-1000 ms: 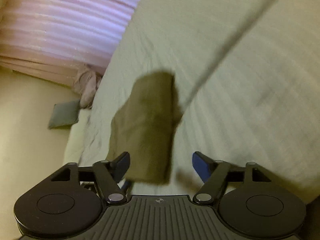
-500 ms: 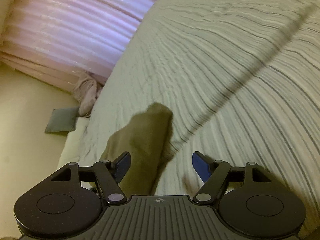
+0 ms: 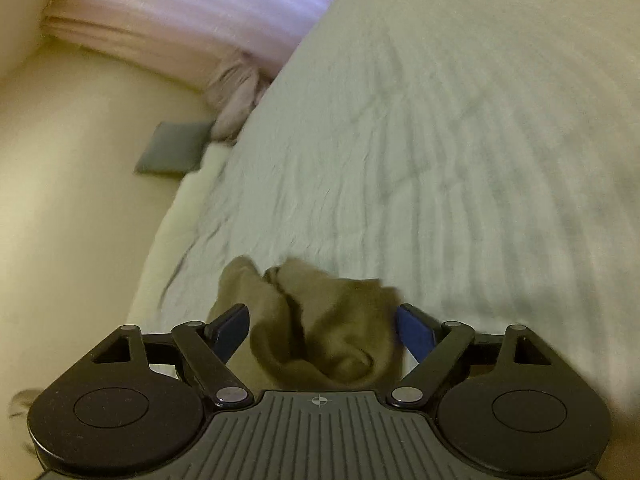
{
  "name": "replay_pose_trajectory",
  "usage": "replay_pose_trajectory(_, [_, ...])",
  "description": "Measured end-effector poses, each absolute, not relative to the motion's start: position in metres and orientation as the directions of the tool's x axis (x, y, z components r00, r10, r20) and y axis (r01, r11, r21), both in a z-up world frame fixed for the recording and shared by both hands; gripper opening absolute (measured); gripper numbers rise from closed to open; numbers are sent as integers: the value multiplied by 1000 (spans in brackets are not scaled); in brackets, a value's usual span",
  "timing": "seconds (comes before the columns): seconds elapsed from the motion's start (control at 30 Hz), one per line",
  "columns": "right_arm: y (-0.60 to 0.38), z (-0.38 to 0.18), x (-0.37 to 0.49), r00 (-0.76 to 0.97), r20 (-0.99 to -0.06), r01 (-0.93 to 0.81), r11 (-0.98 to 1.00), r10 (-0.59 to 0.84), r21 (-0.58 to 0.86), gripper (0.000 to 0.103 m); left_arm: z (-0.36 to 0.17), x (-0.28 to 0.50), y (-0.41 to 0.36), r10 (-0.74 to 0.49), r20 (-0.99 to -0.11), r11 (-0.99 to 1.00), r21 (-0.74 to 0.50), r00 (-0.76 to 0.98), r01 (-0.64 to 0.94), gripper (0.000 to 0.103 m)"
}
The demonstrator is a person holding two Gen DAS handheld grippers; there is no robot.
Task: Fold clothes
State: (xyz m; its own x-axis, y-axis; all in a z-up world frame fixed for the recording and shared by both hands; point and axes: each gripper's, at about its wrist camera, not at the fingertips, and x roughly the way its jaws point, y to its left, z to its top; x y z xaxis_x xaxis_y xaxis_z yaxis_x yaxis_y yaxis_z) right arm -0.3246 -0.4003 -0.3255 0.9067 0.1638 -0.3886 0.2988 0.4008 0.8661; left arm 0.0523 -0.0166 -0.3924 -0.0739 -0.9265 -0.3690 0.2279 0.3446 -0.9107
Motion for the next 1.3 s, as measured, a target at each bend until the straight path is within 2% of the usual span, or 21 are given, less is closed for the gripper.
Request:
replay_pose_trajectory(0.03, [-398, -327, -320, 910, -372, 275, 402, 184, 873, 75, -390, 55, -19, -922, -378, 347, -901, -79, 259, 19])
replay_pose_trajectory(0.07, [-395, -328, -316, 907, -368, 263, 409, 203, 874, 27, -386, 58, -25, -916, -391, 348, -887, -93, 303, 18])
replay_pose_trajectory(0.1, [-392, -328, -315, 908, -362, 255, 405, 212, 878, 18, -379, 61, -31, -913, -396, 339, -871, -100, 355, 18])
replay_pose_trajectory(0.23, [-370, -315, -337, 935, -312, 217, 426, 167, 878, 17, -347, 78, -55, -908, -401, 275, -786, -118, 554, 17])
replay_pose_trajectory(0.3, [-355, -310, -348, 949, -274, 190, 415, 155, 890, 17, -341, 84, -70, -909, -402, 268, -760, -105, 592, 21])
replay_pose_trajectory(0.37, [-344, -306, -352, 943, -308, 229, 428, 124, 874, 19, -348, 90, -91, -881, -463, 325, -742, -99, 586, 22])
replay_pose_trajectory(0.4, [-340, -307, -355, 930, -356, 282, 441, 92, 852, 22, -352, 90, -95, -862, -499, 363, -729, -88, 581, 23])
replay_pose_trajectory(0.43, [-338, -308, -360, 914, -401, 337, 445, 56, 830, 39, -351, 87, -92, -864, -497, 361, -728, -85, 583, 23])
replay_pose_trajectory(0.47, [-336, -308, -367, 905, -426, 375, 444, 16, 814, 50, -351, 84, -87, -867, -491, 356, -728, -83, 585, 23])
replay_pose_trajectory(0.53, [-330, -300, -387, 902, -427, 404, 460, -58, 791, 50, -347, 73, -57, -880, -472, 361, -740, -56, 568, 31])
replay_pose_trajectory(0.63, [-306, -278, -412, 905, -409, 401, 567, -121, 719, 50, -341, 48, -7, -897, -442, 348, -744, -30, 570, 33])
replay_pose_trajectory(0.7, [-281, -269, -417, 911, -398, 364, 661, -107, 656, 50, -339, 25, 16, -897, -441, 331, -725, -37, 604, 34])
replay_pose_trajectory(0.83, [-241, -268, -406, 885, -459, 326, 807, -76, 493, 50, -337, -13, 29, -869, -496, 323, -580, -9, 747, 34])
replay_pose_trajectory(1.03, [-211, -273, -388, 842, -523, 314, 910, -135, 270, 49, -336, -34, 21, -867, -495, 294, -431, 48, 853, 32])
replay_pose_trajectory(1.07, [-211, -274, -387, 838, -527, 314, 914, -140, 256, 45, -337, -37, 19, -865, -500, 285, -414, 46, 865, 30])
replay_pose_trajectory(1.1, [-211, -276, -384, 836, -531, 310, 916, -136, 253, 36, -338, -40, 16, -862, -505, 275, -396, 42, 876, 14])
replay_pose_trajectory(1.13, [-210, -278, -382, 832, -537, 314, 915, -138, 252, 25, -339, -43, 13, -859, -511, 265, -378, 38, 887, 5])
replay_pose_trajectory(1.17, [-209, -280, -381, 827, -543, 322, 915, -146, 244, 11, -340, -46, 10, -856, -516, 254, -361, 35, 897, 4])
replay_pose_trajectory(1.3, [-213, -278, -382, 845, -512, 299, 931, -156, 211, 3, -335, -43, 14, -867, -497, 233, -341, 36, 911, 2])
